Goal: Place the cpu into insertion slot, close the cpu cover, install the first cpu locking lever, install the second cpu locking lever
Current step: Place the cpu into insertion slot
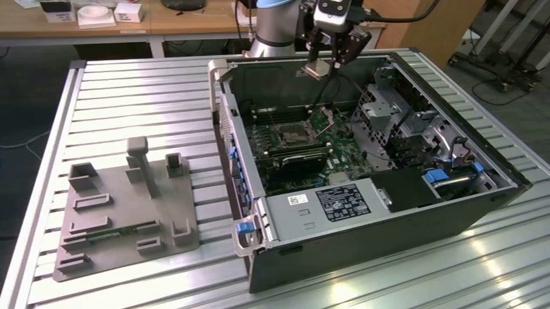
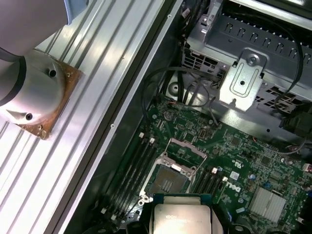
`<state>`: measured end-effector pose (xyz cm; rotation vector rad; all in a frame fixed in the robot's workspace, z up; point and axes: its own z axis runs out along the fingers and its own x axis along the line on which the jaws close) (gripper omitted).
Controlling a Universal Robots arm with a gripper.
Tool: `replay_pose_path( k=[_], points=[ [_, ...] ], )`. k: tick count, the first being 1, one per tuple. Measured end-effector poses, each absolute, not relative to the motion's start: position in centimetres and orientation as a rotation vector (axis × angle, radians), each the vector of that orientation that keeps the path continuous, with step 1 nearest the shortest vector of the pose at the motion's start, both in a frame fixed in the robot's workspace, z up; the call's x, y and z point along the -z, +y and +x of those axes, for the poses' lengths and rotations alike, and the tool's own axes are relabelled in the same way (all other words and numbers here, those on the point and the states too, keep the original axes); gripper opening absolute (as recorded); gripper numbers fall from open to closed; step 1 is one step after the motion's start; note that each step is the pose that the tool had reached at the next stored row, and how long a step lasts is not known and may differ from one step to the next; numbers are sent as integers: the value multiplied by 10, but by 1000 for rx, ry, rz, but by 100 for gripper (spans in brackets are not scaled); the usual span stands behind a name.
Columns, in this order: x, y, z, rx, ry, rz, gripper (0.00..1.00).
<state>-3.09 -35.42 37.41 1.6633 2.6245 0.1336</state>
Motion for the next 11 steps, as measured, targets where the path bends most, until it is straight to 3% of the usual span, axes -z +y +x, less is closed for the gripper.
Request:
replay_pose_path(
  k=[11],
  points=[
    [-373,-354,-32,-132,2562,1753,54]
  ],
)
